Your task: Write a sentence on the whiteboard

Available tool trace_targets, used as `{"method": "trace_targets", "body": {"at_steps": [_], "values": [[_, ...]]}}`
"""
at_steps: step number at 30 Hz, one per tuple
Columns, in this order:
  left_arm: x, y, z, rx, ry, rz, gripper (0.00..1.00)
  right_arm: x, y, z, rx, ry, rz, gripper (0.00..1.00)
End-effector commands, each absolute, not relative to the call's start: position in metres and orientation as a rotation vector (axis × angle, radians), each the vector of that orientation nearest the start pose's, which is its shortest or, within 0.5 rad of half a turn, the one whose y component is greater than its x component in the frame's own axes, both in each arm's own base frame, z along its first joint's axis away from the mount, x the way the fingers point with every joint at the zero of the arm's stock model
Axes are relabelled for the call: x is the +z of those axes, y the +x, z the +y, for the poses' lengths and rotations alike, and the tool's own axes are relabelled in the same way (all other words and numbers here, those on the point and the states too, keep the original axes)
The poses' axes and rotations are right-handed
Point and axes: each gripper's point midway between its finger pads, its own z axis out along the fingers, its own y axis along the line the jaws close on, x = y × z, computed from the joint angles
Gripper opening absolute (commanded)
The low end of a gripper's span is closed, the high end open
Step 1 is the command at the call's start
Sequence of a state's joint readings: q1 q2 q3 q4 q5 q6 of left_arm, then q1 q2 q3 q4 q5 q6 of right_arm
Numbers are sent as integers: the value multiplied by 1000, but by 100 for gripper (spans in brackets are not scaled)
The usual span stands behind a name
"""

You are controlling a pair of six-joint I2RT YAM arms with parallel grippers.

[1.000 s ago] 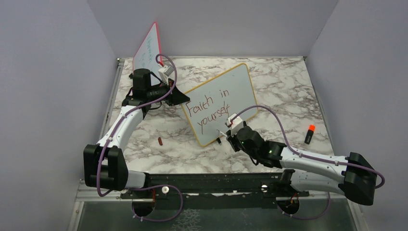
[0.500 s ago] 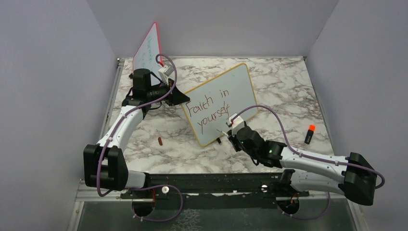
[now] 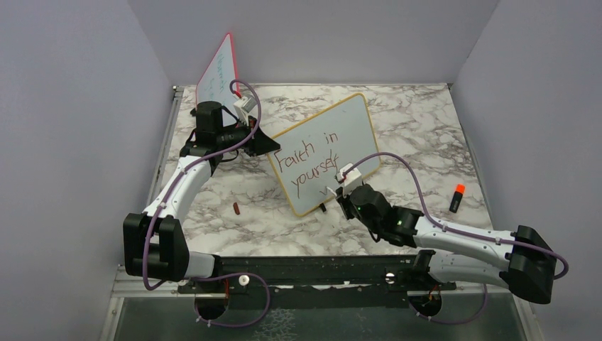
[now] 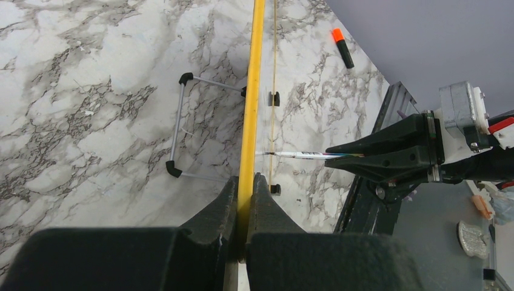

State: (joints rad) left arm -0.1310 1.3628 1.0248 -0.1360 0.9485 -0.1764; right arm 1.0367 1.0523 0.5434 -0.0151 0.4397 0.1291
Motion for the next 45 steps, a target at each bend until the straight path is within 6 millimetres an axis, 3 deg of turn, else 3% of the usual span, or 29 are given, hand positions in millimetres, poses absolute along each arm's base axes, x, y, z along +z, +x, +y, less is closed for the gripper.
{"method": "trace_targets", "body": {"at_steps": [1,13,21,36,45], "values": [[195,335,-172,-1027,471,2071,0,138,227,238,270,-596,1920,1],[195,335,-172,-1026,471,2070,0,115,219,223,210,-592,2025,1],[195,335,-173,-1024,471,2071,0,114,222,226,201,-589,2025,1],[195,335,-173,-1031,472,2069,0,144,232,241,259,-576,1921,1],[195,335,-173,-1029,473,2069,0,142,231,239,250,-579,1928,1]]}}
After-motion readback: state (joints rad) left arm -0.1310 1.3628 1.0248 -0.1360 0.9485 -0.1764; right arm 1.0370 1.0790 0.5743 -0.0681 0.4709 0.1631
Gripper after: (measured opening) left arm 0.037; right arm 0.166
